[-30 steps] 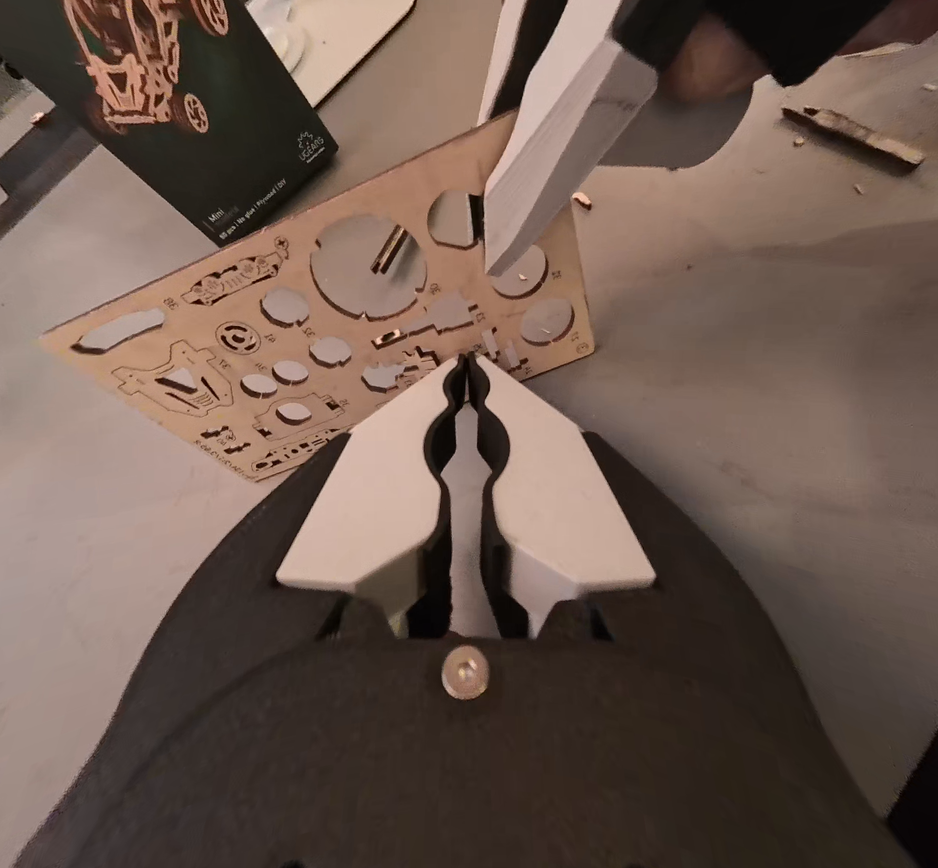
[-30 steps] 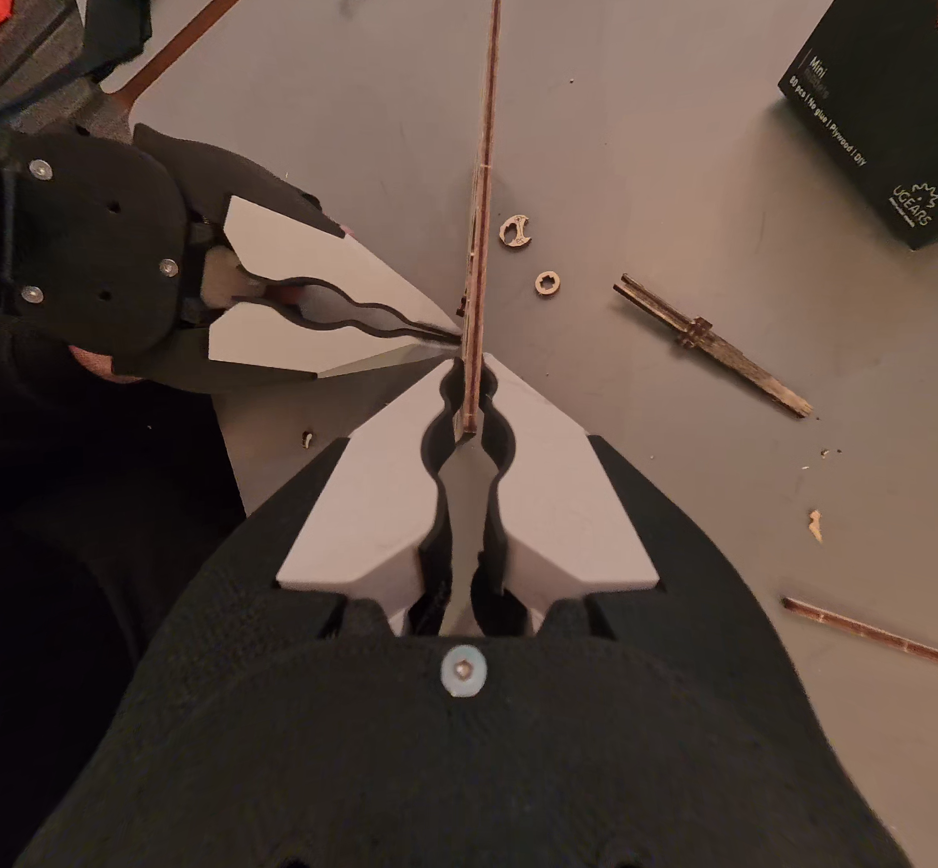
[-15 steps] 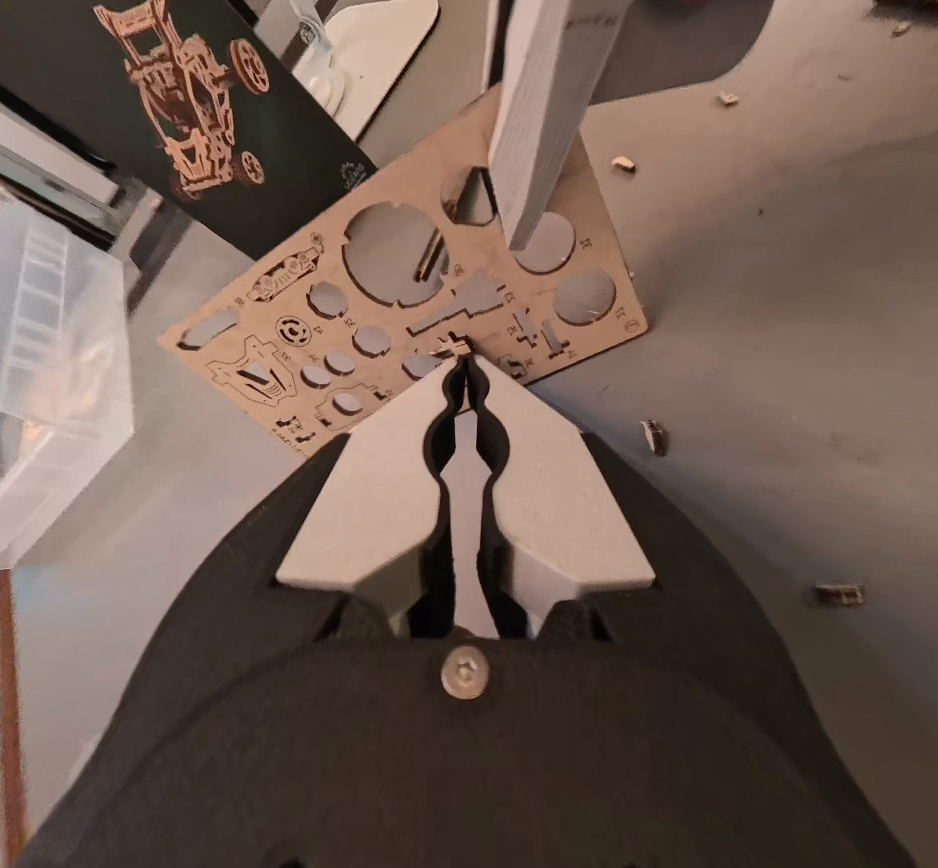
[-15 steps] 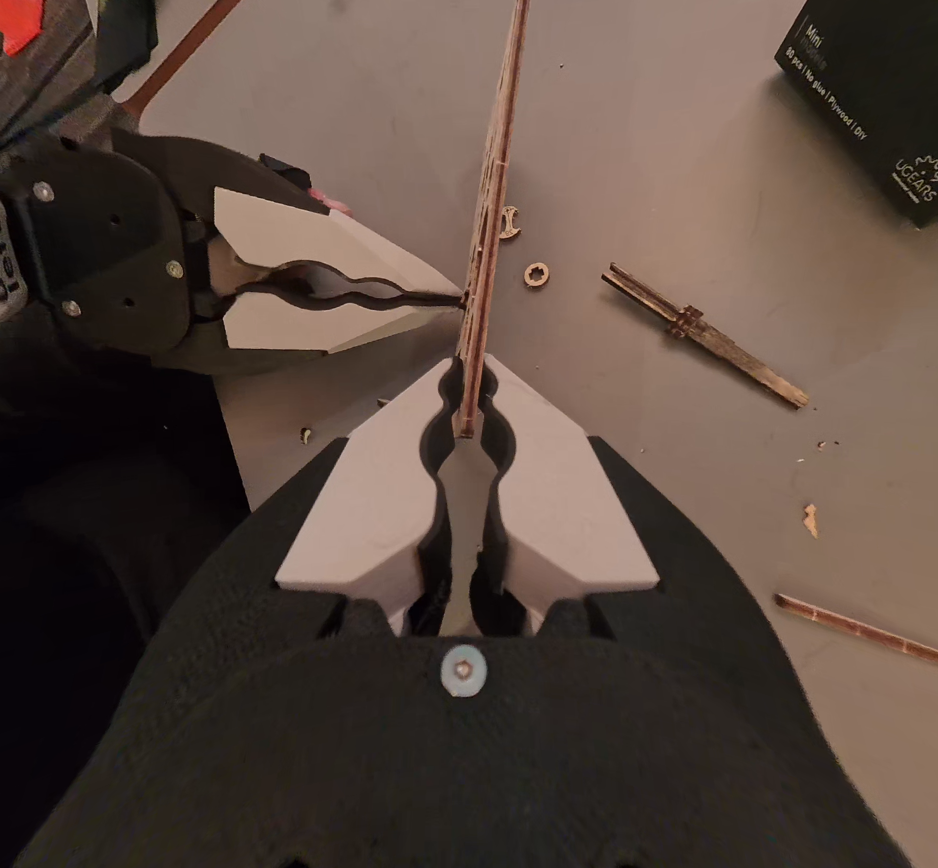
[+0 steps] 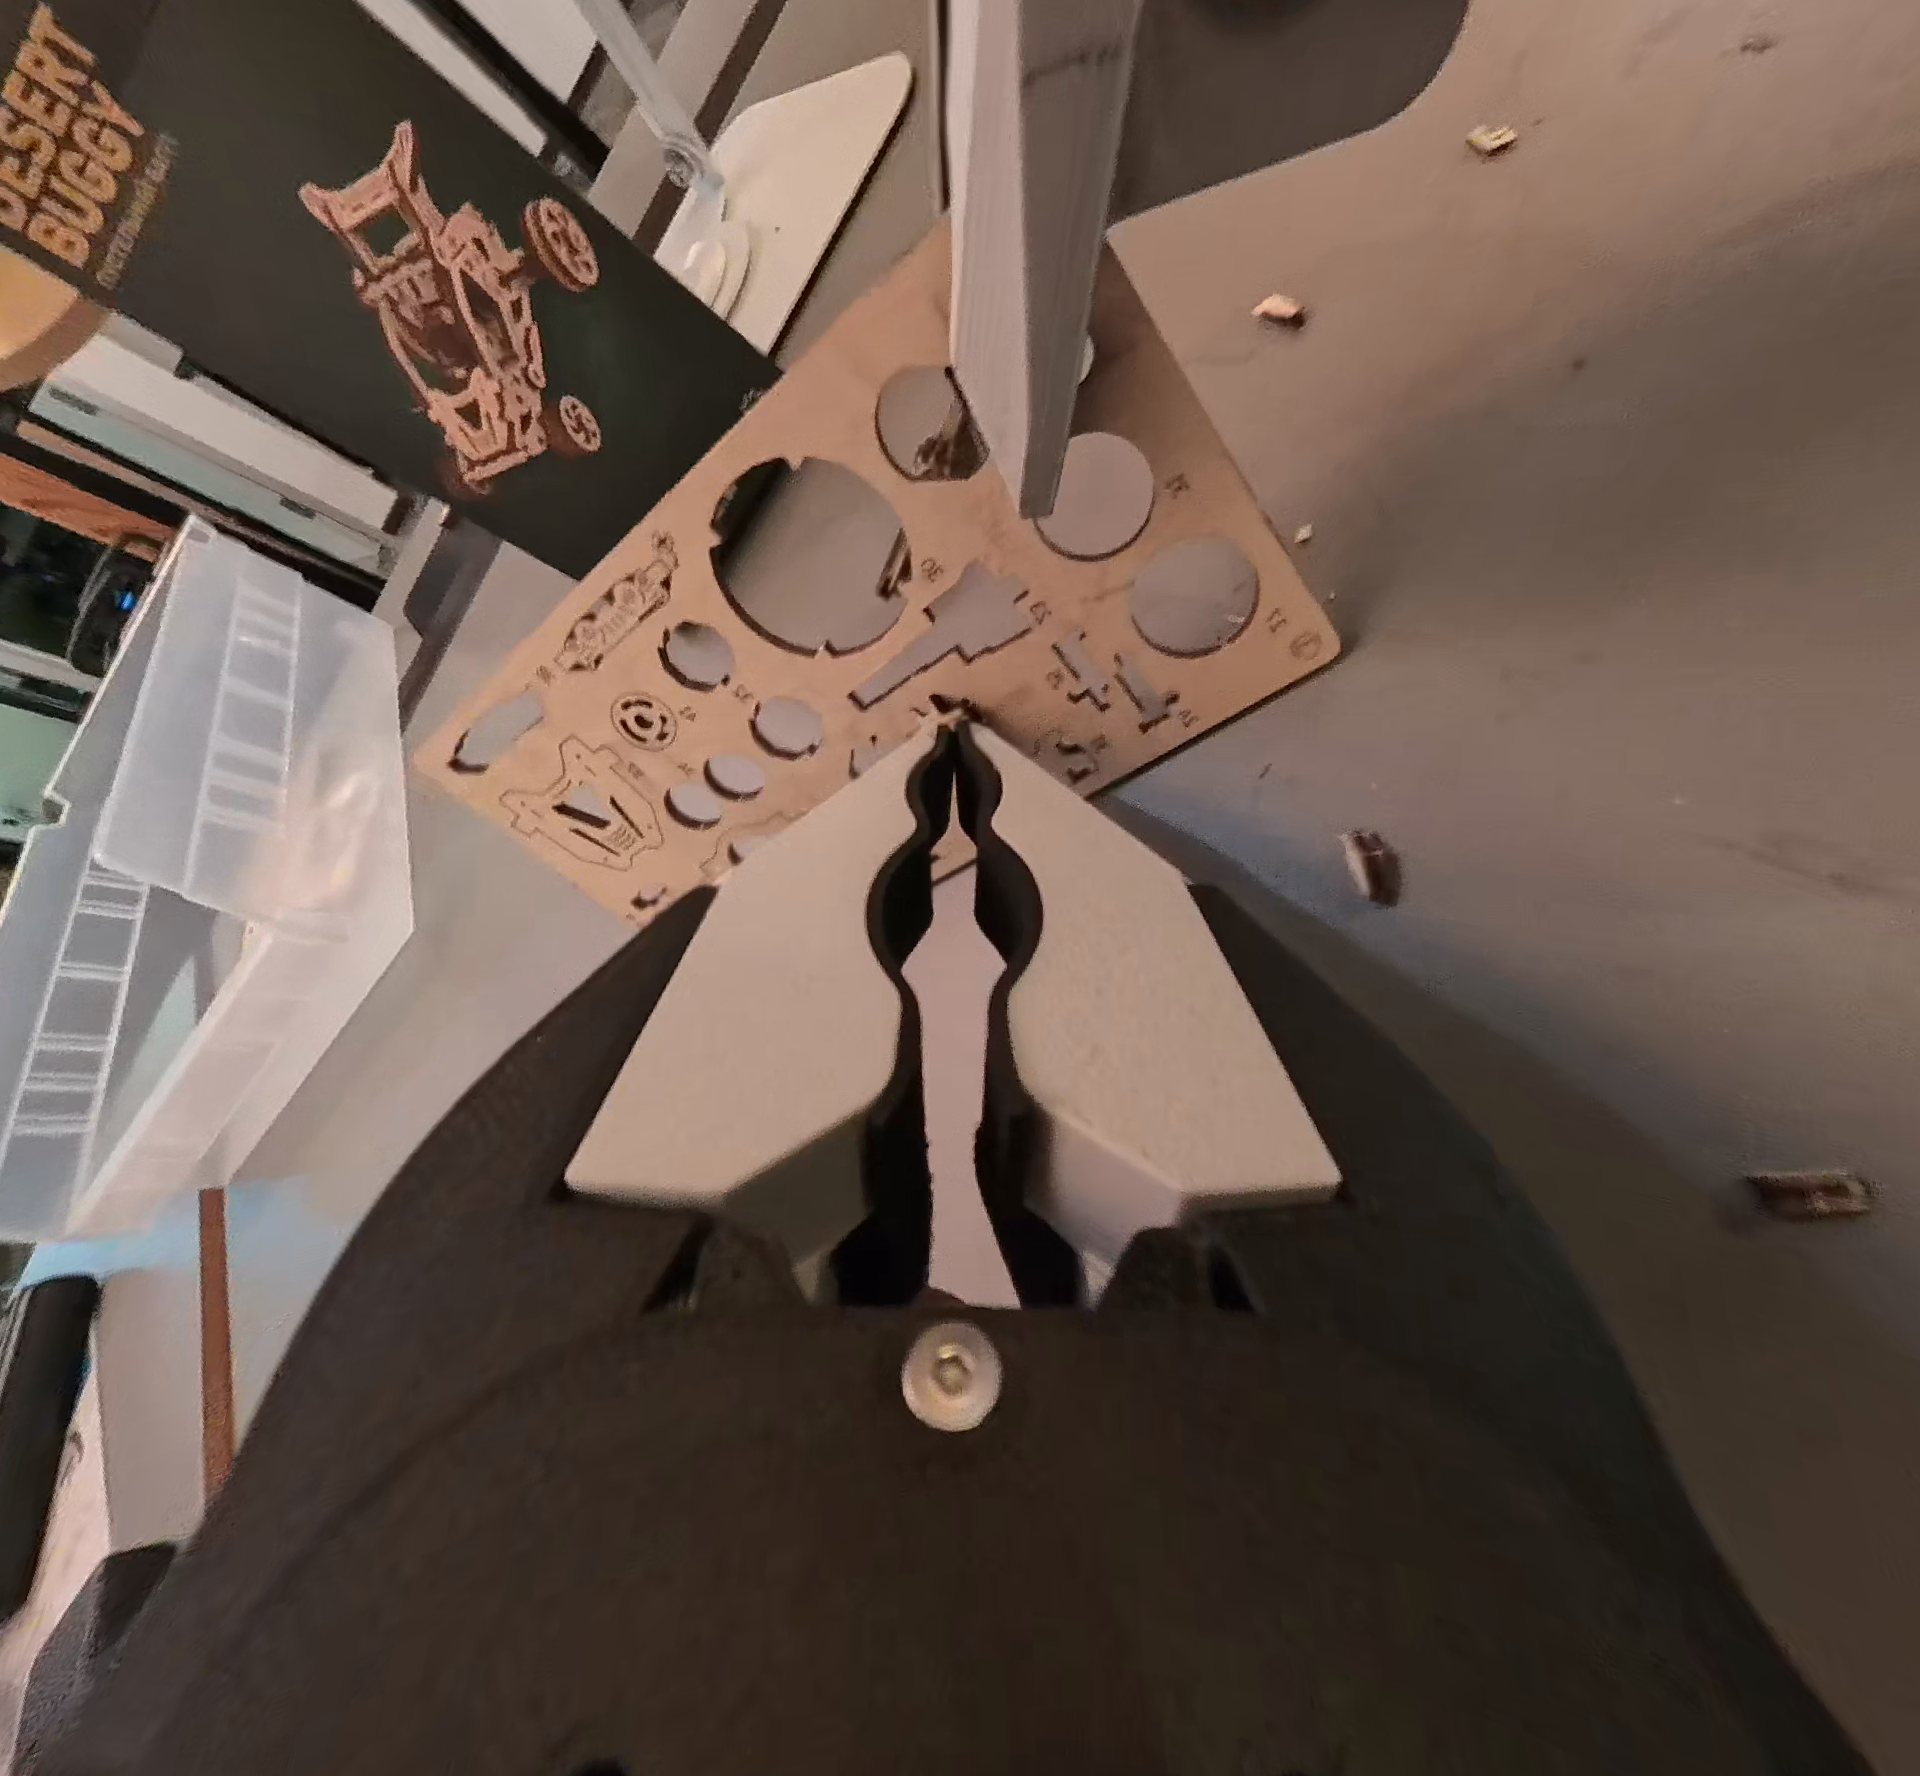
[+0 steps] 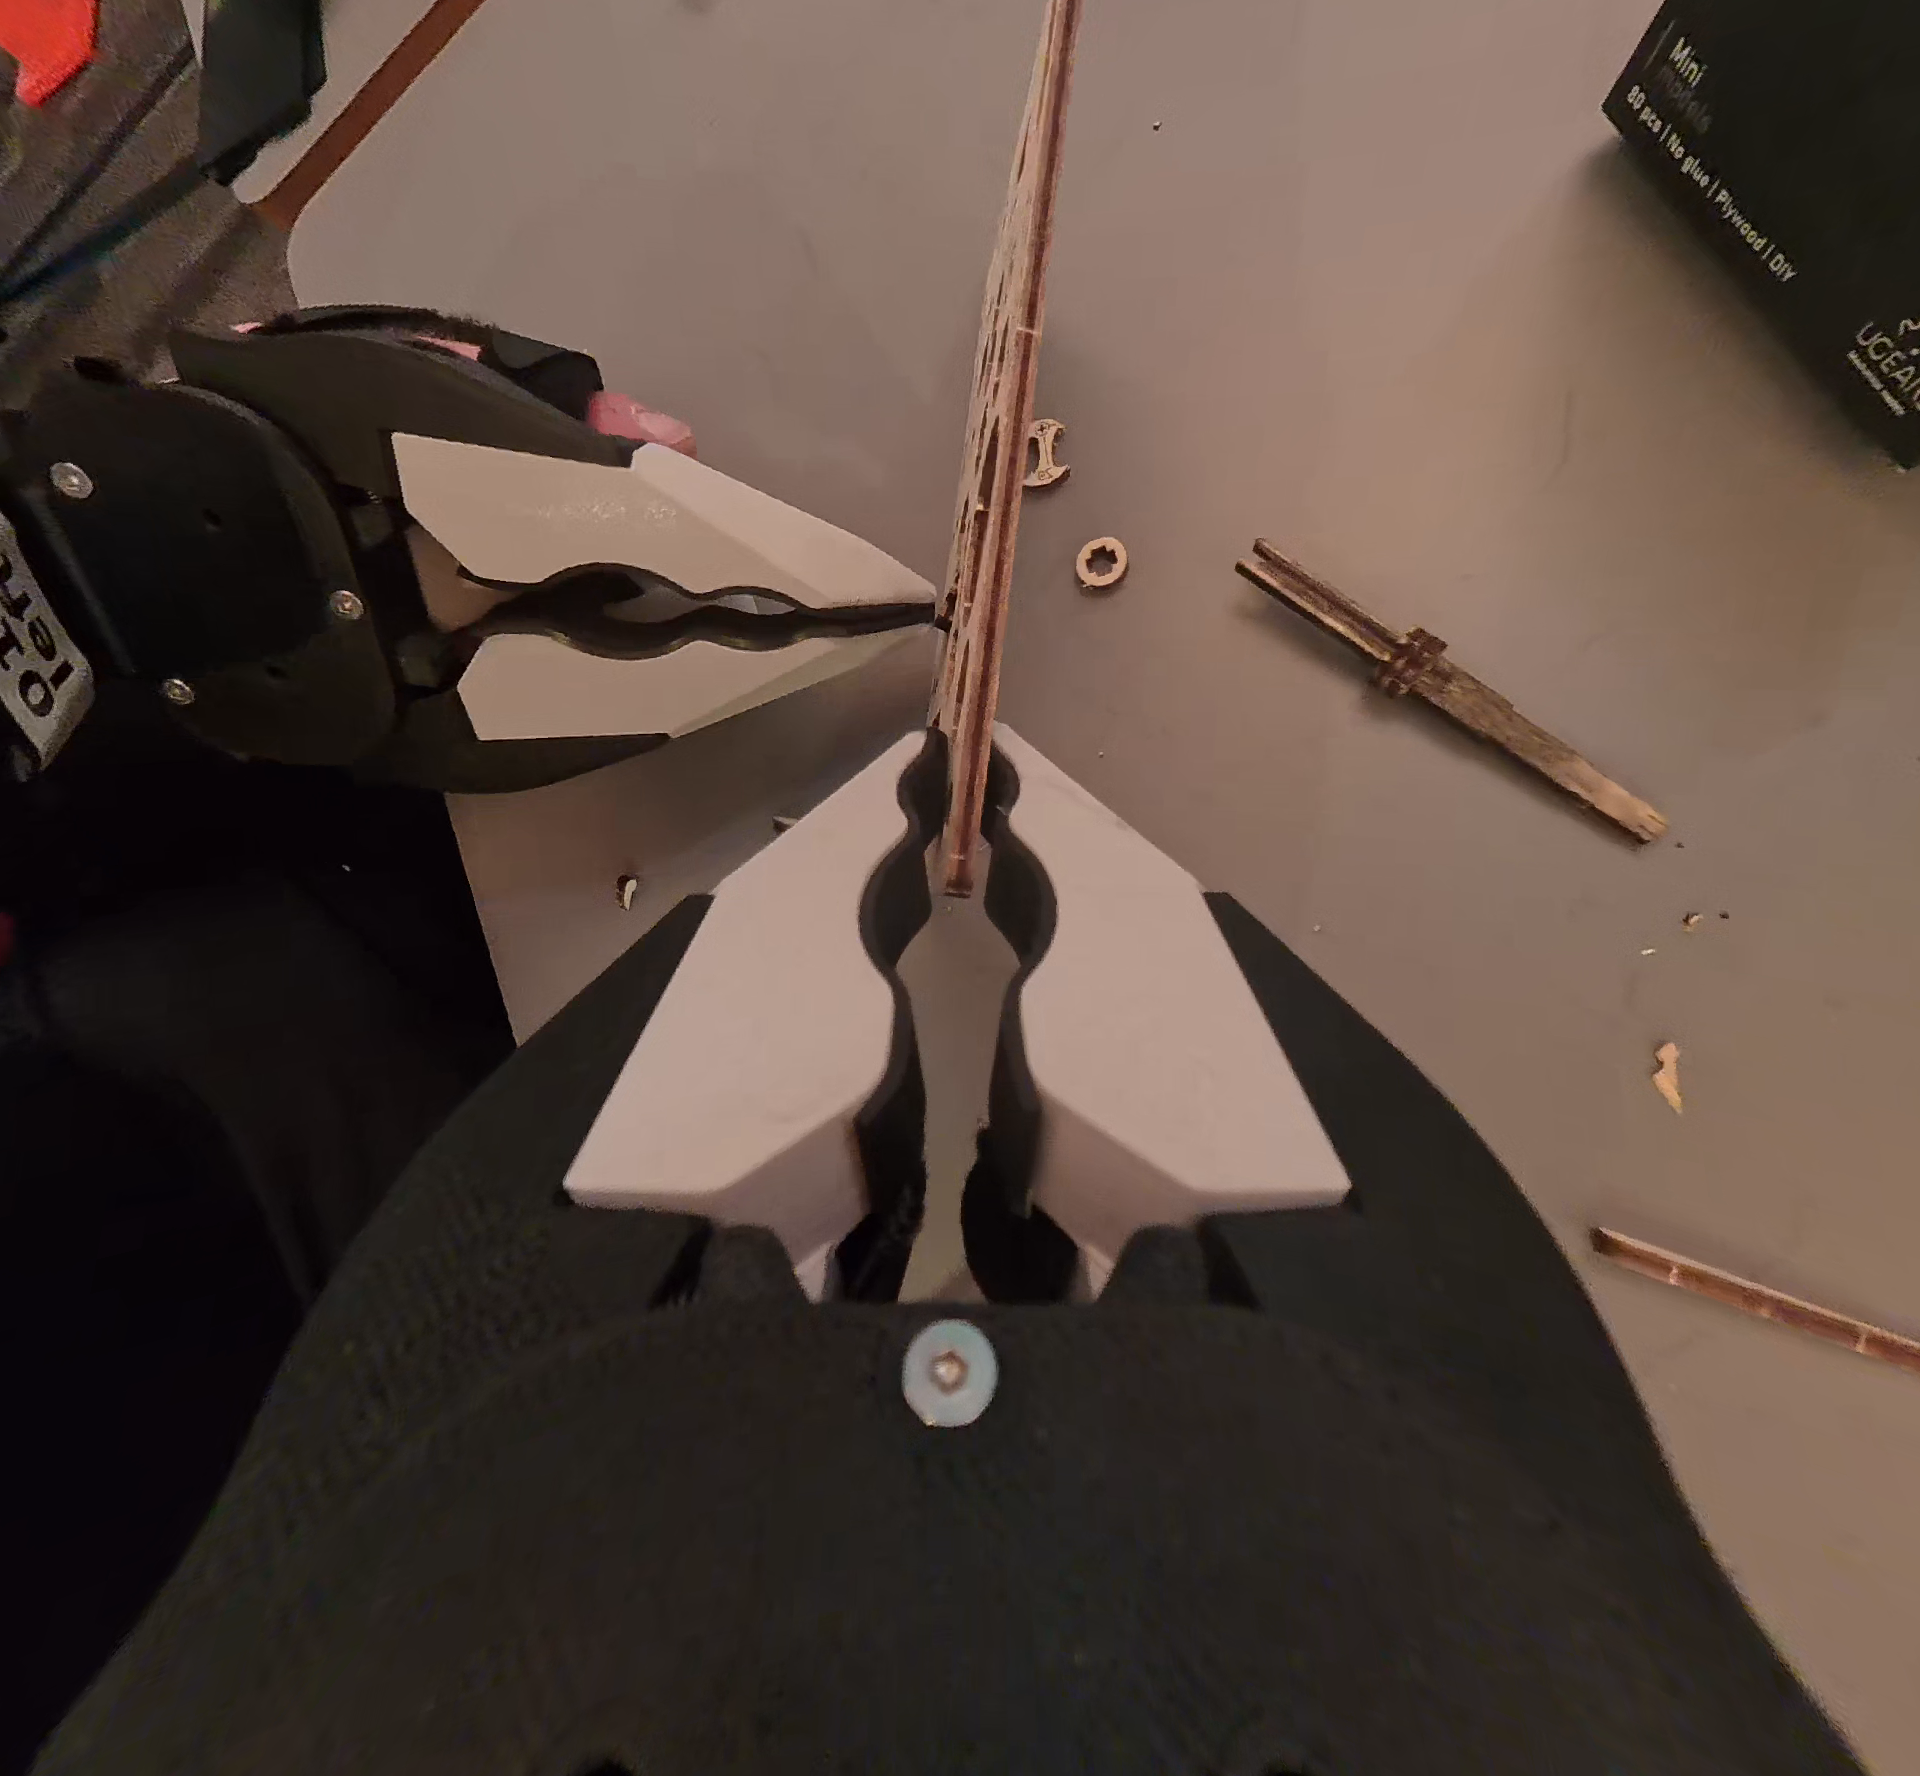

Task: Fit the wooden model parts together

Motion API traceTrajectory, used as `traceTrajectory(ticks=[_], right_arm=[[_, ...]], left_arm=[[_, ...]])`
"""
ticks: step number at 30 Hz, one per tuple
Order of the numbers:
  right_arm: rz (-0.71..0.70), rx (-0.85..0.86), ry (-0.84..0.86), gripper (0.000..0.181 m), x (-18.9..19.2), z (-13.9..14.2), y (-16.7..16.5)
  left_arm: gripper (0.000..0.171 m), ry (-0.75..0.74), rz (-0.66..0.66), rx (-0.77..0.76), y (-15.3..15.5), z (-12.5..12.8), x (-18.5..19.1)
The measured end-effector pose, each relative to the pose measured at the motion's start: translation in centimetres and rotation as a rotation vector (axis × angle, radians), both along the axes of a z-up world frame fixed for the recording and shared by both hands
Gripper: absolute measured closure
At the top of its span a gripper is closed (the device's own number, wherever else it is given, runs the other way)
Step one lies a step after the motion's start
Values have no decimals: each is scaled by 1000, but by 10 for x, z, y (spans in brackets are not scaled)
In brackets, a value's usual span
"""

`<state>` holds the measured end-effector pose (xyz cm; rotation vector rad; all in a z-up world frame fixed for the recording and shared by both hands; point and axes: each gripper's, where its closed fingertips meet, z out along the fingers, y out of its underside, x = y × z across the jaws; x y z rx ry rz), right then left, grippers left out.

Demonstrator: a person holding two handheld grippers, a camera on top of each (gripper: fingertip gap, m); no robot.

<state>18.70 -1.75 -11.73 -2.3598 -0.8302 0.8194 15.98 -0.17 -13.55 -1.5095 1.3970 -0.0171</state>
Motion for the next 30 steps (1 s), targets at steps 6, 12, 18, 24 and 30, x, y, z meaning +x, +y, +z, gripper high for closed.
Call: traceTrajectory(ticks=[6, 12, 18, 24, 30], right_arm=[[22, 10, -12, 179, 0, 0, -1], [31, 10, -23, 178, 1, -1, -2], [27, 7, -24, 178, 2, -2, -2], [27, 34, -46, 178, -1, 0, -2], [149, 320, -317, 180, -12, 13, -3]], left_arm=[[171, 4, -6, -31, 3, -3, -2], [171, 48, 21, -58, 5, -3, 1], [171, 124, 55, -130, 7, -4, 2], [171, -32, 34, -228, 6, -4, -2], [165, -345, 50, -312, -3, 43, -47]])
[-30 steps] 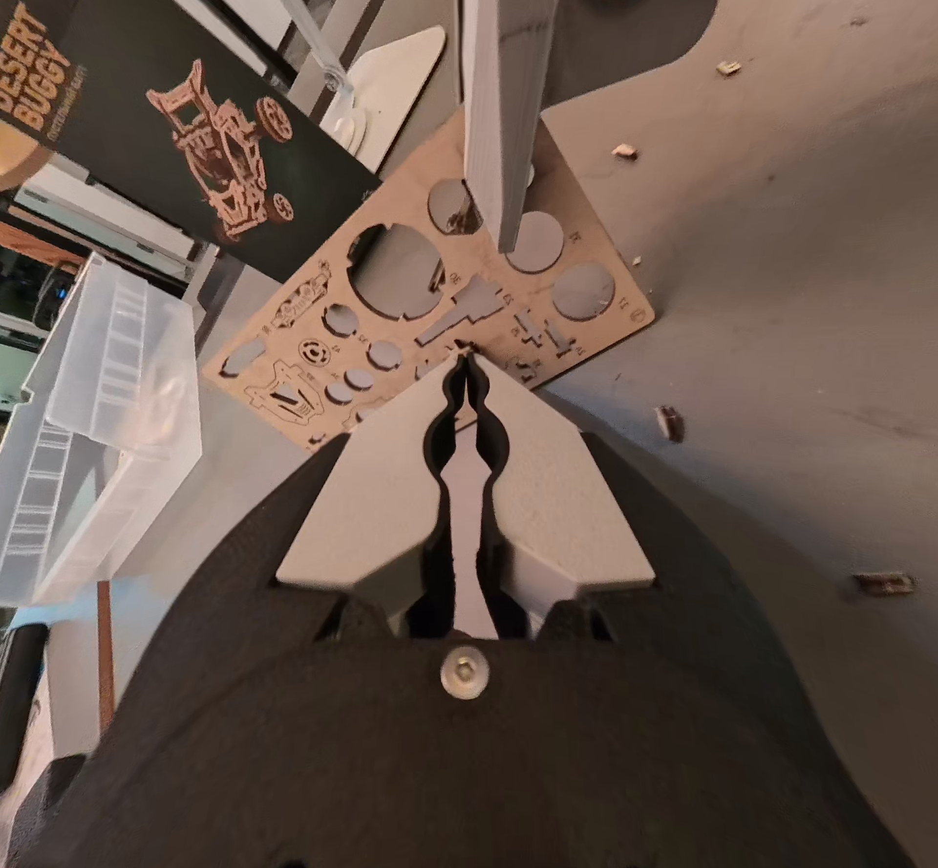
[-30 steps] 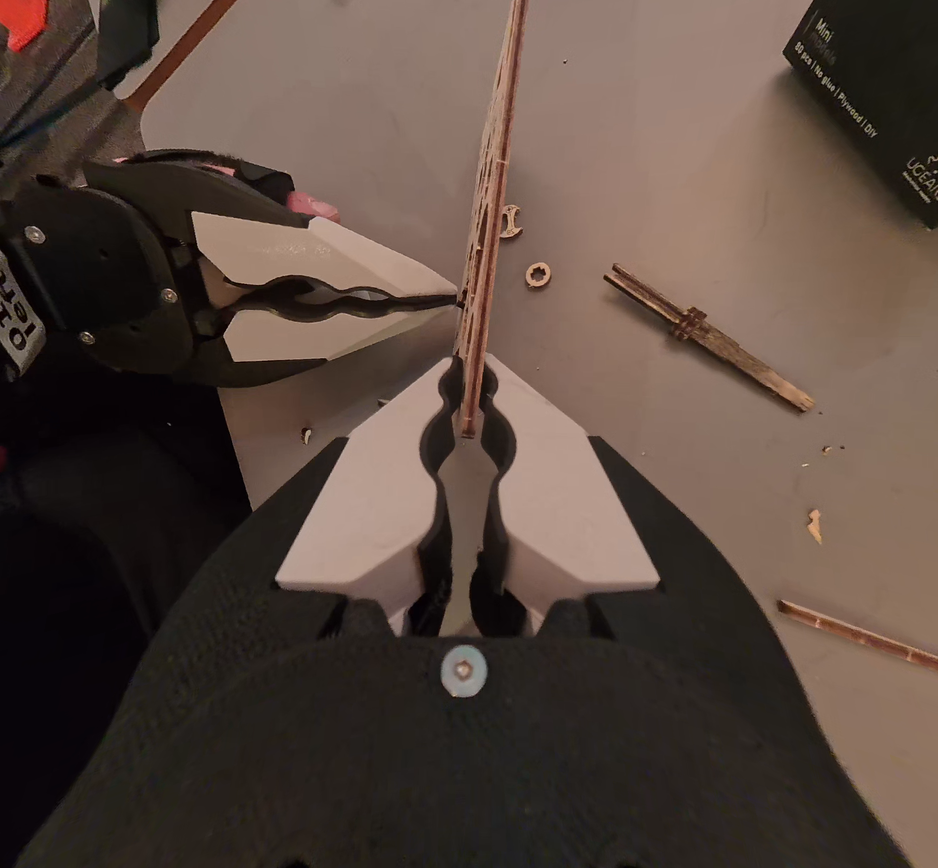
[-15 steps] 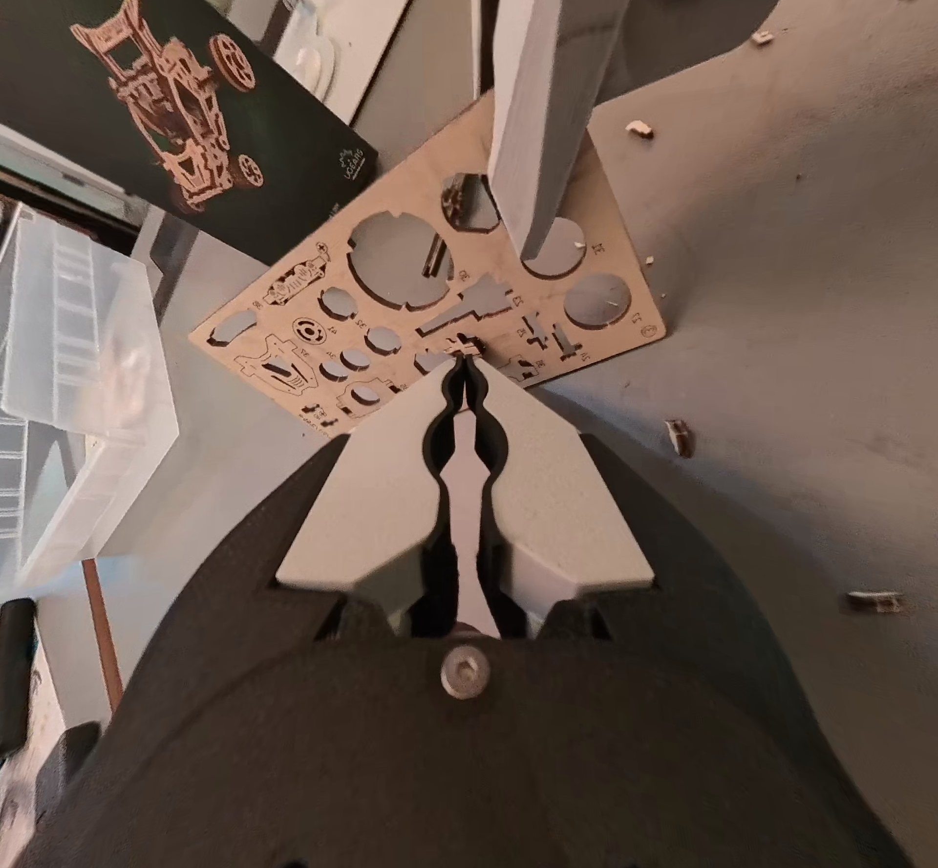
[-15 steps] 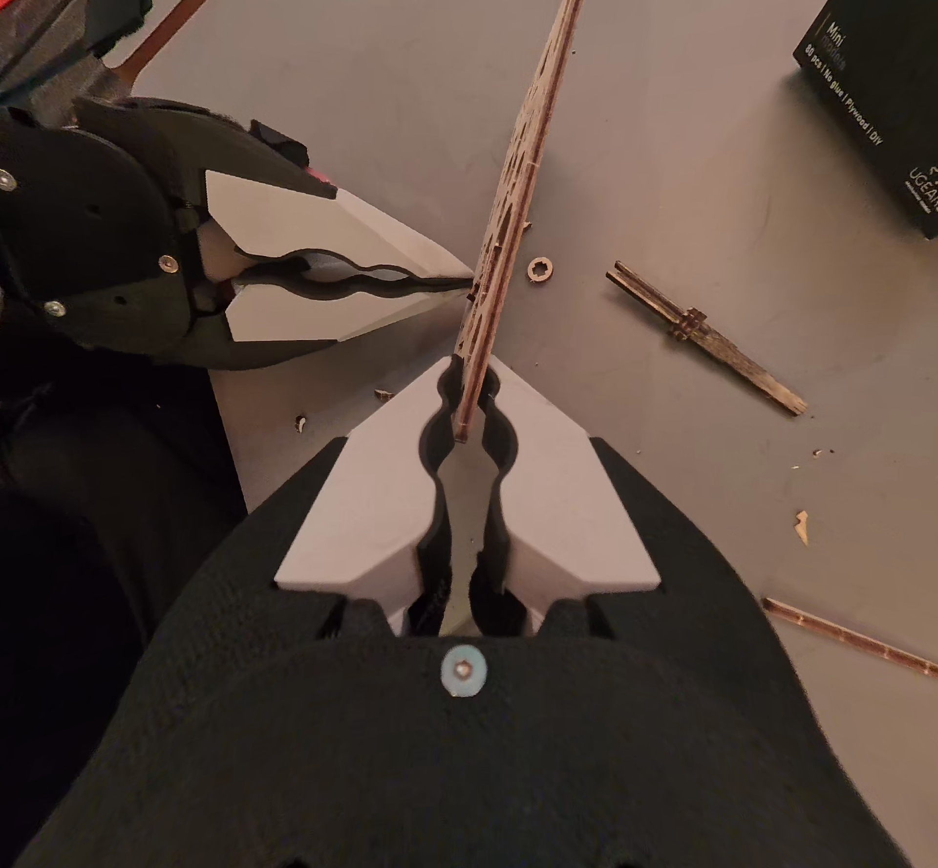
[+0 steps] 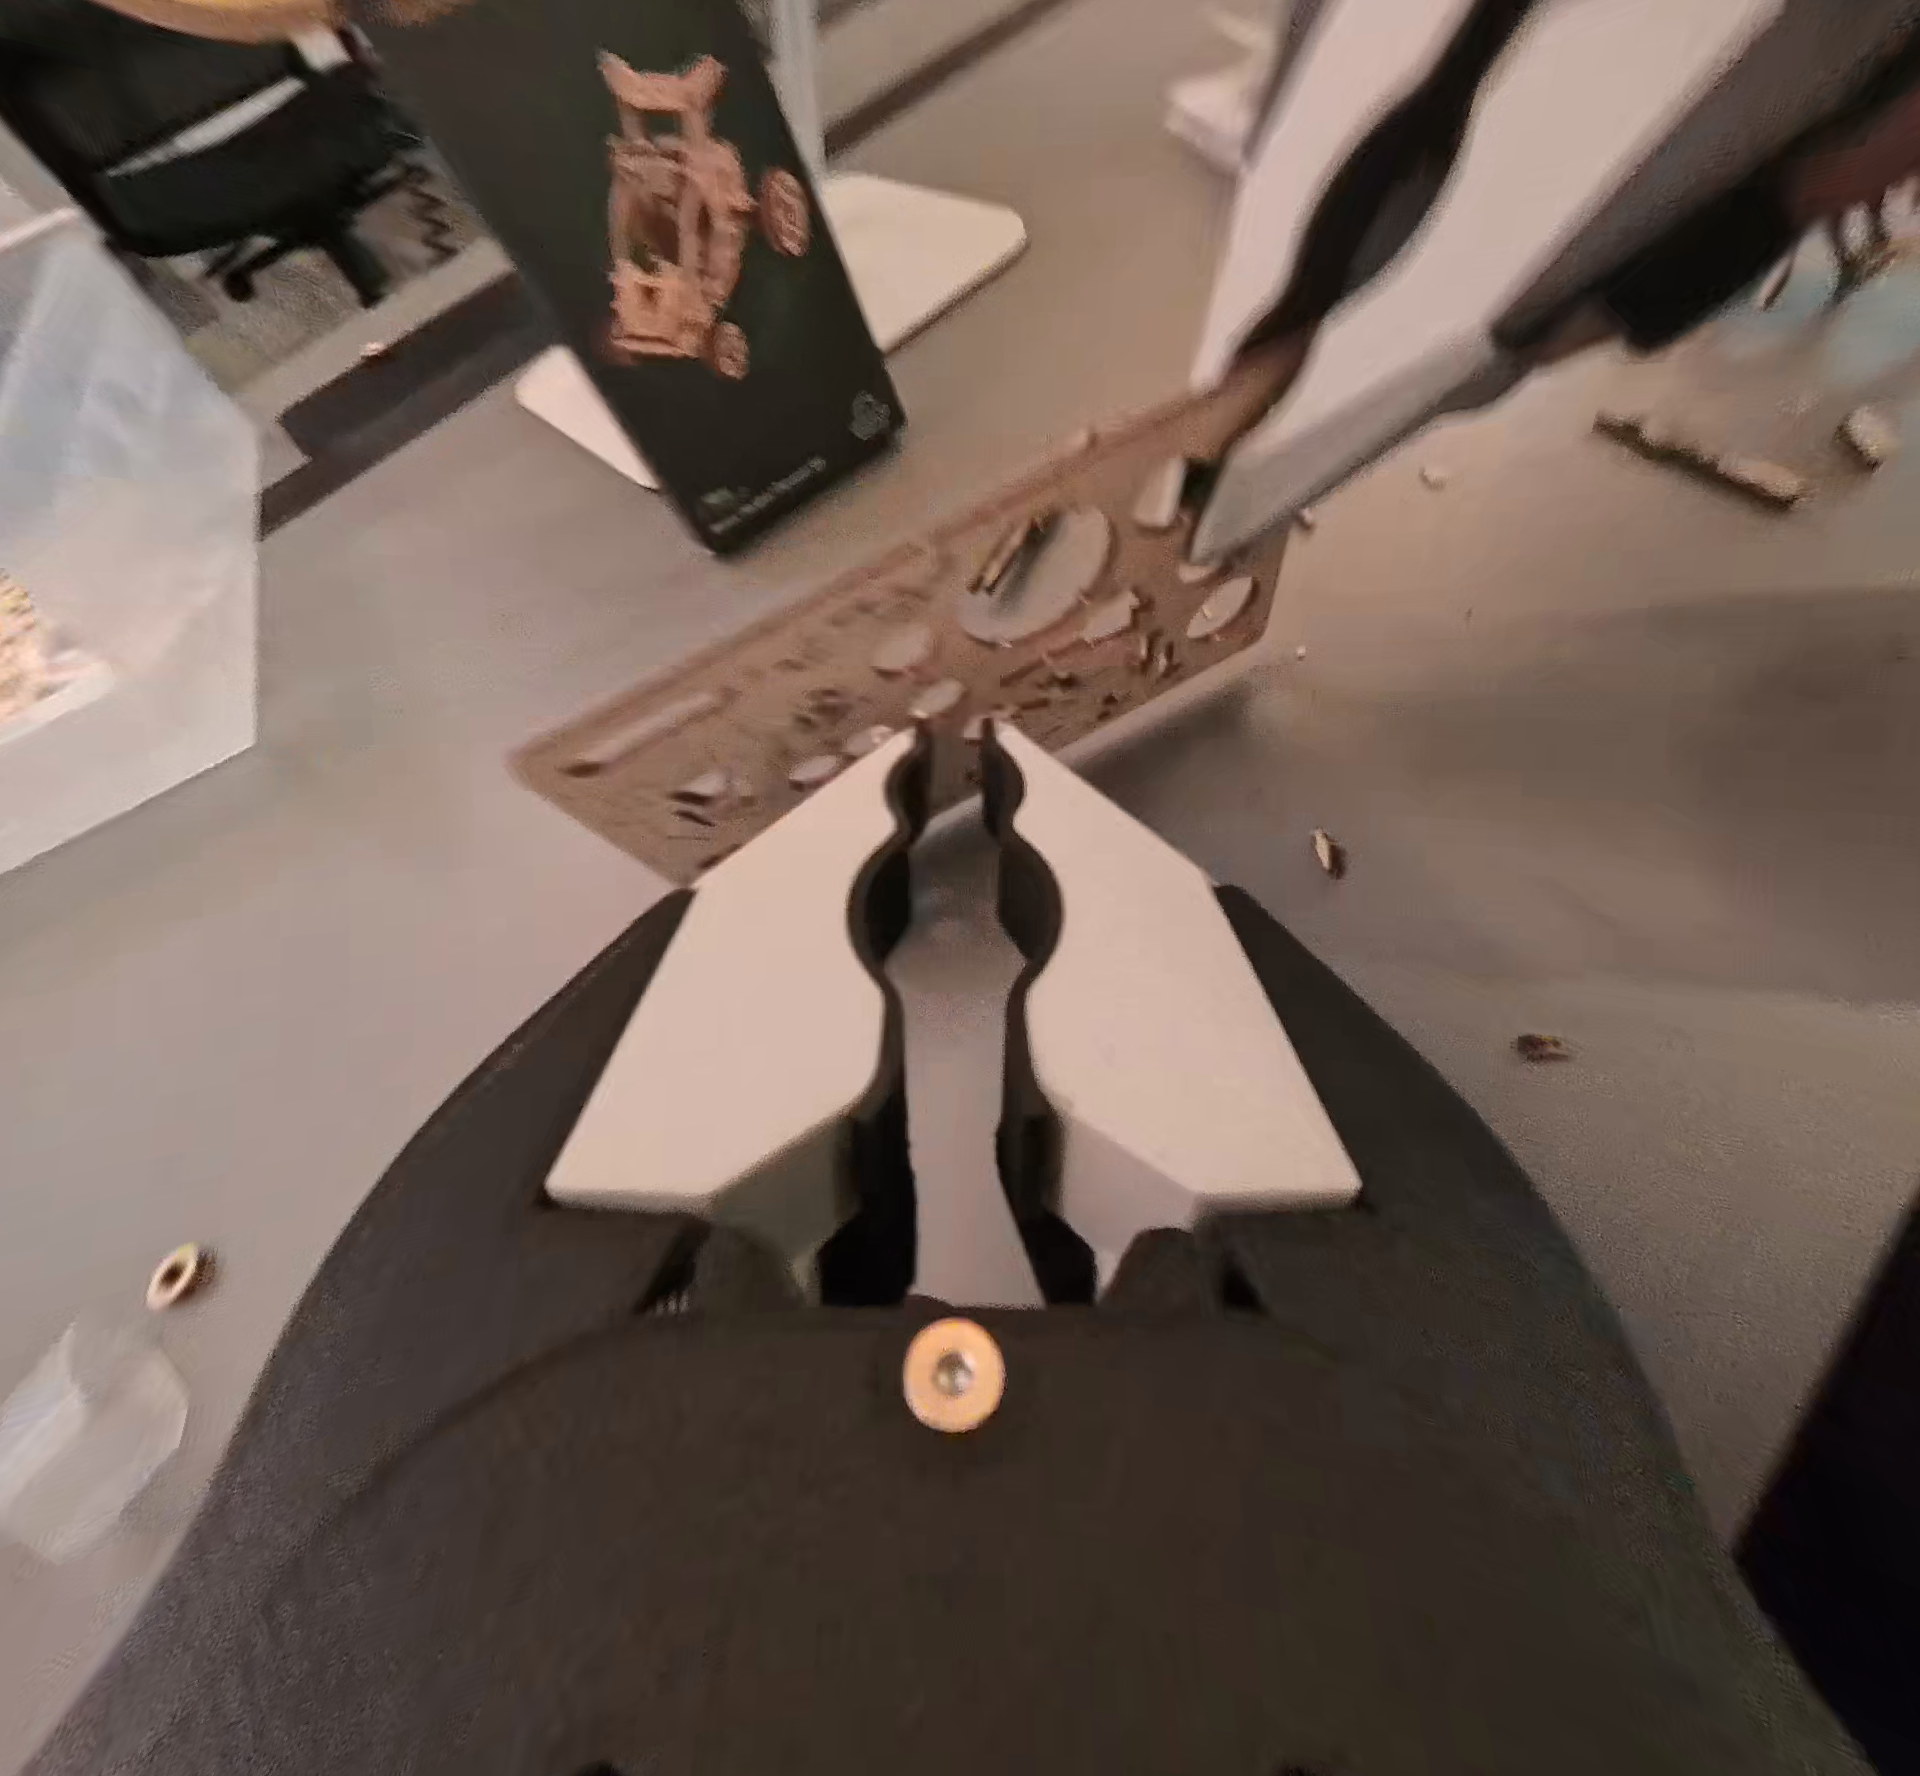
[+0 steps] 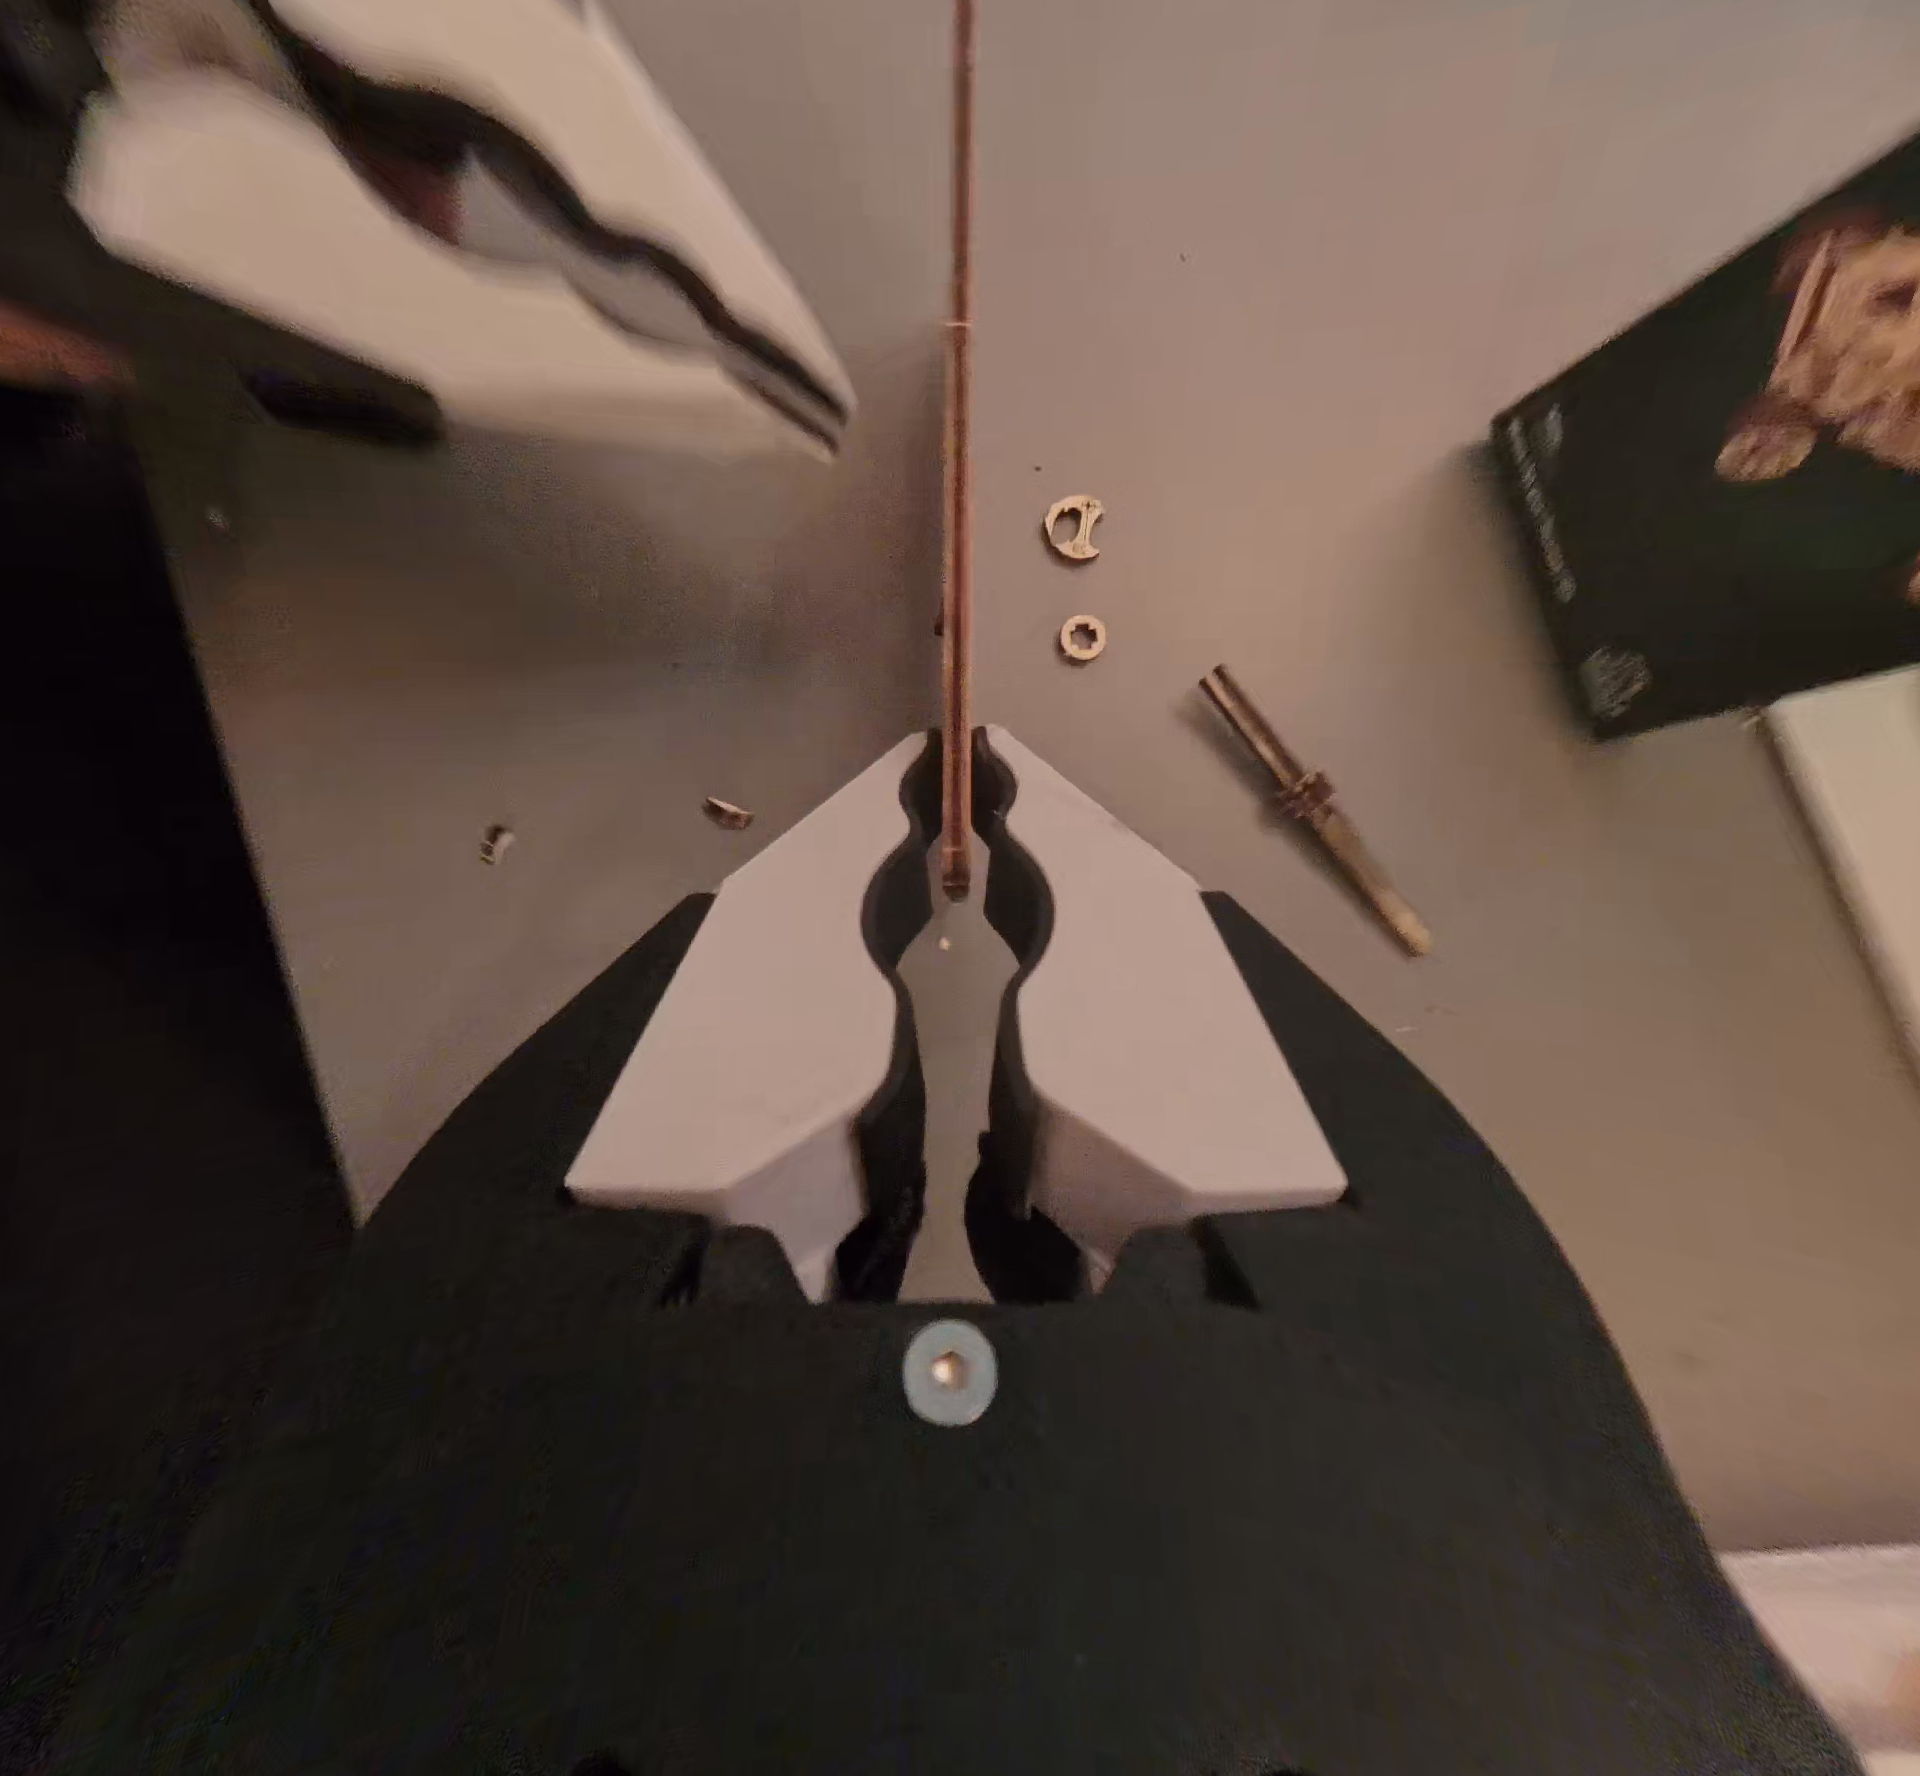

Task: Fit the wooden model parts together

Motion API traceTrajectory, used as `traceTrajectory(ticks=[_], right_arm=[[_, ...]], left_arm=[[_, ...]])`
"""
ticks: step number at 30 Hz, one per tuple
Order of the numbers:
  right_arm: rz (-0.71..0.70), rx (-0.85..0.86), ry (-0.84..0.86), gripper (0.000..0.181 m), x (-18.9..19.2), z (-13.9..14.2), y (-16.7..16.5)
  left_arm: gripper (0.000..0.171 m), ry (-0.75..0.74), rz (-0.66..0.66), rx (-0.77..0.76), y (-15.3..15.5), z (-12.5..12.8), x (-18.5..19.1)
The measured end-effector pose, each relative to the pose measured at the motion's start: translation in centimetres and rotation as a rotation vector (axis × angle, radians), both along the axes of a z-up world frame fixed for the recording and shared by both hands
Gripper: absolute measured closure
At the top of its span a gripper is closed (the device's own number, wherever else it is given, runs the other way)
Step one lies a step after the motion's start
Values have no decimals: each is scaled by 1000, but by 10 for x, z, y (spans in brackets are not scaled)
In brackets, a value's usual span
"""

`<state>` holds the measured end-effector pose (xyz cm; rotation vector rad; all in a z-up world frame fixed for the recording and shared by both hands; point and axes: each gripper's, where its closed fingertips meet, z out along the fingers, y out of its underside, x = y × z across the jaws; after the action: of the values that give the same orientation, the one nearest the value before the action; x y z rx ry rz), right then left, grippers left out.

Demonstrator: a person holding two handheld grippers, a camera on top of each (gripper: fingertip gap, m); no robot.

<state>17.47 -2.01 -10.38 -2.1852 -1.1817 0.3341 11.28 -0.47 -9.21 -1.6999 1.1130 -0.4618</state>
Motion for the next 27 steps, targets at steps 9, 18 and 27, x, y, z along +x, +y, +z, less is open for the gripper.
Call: traceTrajectory(ticks=[9, 18, 27], right_arm=[[169, 102, -108, 176, -19, -13, -19], [128, 82, -114, 168, -36, -22, -23], [38, 83, -45, 173, -39, -15, -11]], left_arm=[[118, -219, 186, -309, -13, 11, -34], [114, -668, 388, -571, -30, 8, -69], [109, -886, 565, -539, -56, 5, -105]])
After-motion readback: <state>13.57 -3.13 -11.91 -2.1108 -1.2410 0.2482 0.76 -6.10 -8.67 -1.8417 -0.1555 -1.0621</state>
